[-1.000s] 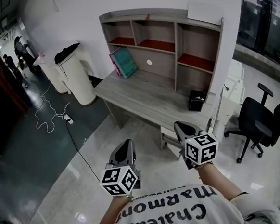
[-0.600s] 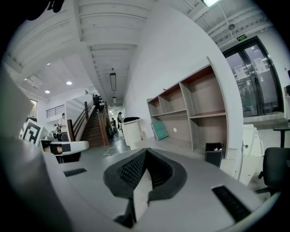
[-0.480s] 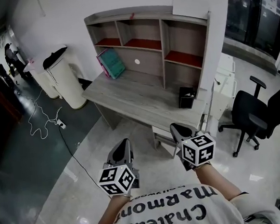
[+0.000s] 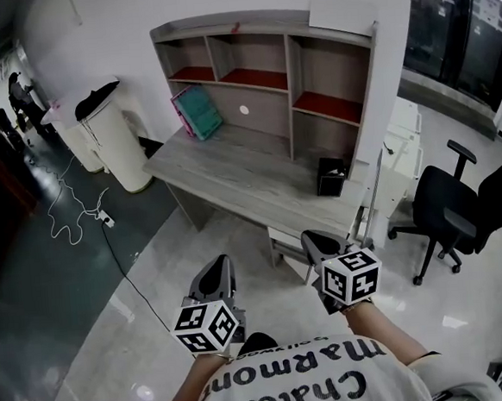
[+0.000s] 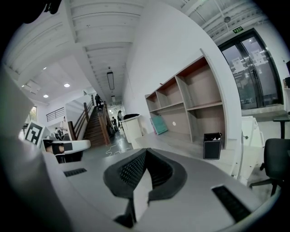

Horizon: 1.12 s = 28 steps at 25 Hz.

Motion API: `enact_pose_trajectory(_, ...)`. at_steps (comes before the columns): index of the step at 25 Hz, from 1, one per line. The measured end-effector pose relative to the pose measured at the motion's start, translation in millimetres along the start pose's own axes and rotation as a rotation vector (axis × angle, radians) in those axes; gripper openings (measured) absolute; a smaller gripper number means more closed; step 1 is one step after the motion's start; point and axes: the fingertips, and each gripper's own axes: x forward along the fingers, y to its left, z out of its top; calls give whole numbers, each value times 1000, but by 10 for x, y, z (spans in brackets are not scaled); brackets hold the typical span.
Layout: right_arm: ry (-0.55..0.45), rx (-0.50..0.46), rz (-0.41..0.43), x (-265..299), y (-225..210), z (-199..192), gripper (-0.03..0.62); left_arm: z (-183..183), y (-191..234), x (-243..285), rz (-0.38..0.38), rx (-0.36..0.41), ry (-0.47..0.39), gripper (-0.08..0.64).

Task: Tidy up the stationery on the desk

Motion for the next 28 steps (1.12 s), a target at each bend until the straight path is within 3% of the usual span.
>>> enact_pose_trajectory(14,13,72,-57,215,-376,-70,9,-84,146,361,-22,-23,36,14)
enact_pose_trajectory(22,5,63,-101,730,-726,168,11,71,459,1060,-47,-25,33,15)
enact_pose_trajectory(28,15,33,-107,1318,-900,554,11,455,765,1689,-76,-35,24,15)
